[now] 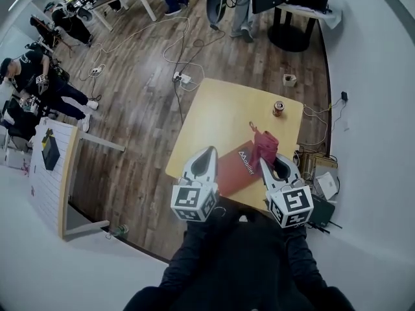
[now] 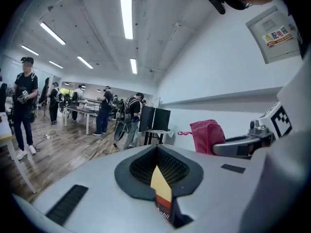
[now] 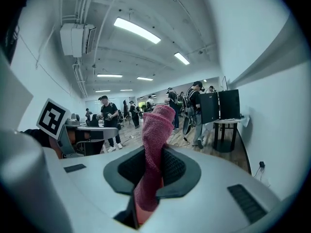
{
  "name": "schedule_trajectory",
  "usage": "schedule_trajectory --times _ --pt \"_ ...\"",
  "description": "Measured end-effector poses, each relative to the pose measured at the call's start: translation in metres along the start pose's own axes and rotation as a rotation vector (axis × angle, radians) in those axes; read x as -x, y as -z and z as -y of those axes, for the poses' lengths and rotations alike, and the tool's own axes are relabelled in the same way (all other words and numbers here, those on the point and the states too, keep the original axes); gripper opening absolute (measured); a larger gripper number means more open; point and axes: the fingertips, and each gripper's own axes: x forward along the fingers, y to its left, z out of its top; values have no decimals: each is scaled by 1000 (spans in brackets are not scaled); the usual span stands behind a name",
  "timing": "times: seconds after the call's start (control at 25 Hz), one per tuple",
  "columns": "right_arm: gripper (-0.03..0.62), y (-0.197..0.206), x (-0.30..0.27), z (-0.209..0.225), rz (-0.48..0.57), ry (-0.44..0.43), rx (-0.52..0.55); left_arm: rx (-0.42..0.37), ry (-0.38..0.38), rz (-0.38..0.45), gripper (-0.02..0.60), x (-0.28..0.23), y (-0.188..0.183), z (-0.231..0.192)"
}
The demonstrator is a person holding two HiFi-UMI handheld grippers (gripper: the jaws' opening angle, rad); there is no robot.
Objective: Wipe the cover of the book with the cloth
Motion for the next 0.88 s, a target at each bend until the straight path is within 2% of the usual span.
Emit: schedule_trajectory --times 0.36,0.64,0.88 --pt "77 -37 14 4 99 39 9 -38 37 45 34 -2 -38 19" --pt "77 -48 19 2 130 30 22 -70 73 67 34 -4 -47 31" --pt "77 -48 21 9 137 13 40 -64 58 69 35 -10 -53 37"
